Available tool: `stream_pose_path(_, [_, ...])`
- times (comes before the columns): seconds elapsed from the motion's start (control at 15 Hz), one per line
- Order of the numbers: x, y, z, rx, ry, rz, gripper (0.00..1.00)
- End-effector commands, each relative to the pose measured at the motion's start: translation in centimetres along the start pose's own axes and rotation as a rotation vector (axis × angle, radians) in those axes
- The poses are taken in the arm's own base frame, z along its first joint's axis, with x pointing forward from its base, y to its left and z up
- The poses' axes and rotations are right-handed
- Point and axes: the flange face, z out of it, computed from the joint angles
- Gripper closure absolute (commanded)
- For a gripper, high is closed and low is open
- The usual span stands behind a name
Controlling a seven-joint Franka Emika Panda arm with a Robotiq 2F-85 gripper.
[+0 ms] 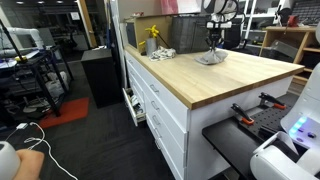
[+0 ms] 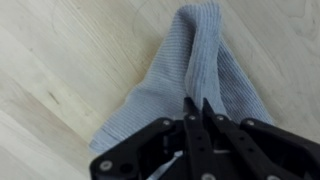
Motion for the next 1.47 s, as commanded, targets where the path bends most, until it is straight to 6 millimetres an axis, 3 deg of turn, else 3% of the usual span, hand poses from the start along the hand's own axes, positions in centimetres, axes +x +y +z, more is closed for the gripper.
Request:
stream_pose_path(0.0, [-0.2,0.2,-0.7,-0.010,0.020,0.014,1.00])
stream_pose_path(0.27, [-0.1,0.2,-0.9,-0.011,0.021,0.018,0.97])
stream_pose_path(0.33, [-0.1,0.2,-0.9,-0.011,0.019,0.019,0.70])
stream_pose_path(0.4, [-0.1,0.2,-0.9,-0.012,0.020,0.017,0.69])
stream_pose_path(0.47, [-0.1,0.2,-0.9,-0.014,0.022,0.014,0.92])
stream_pose_path(0.67, [-0.1,0.3,-0.9,-0.023,0.027,0.007,1.00])
stream_pose_path(1.07, [-0.3,0.0,-1.3,-0.026,0.032,0.001,0.99])
stream_pose_path(1.4, [-0.3,-1.8,-2.8,-0.027,0.057,0.014,0.99])
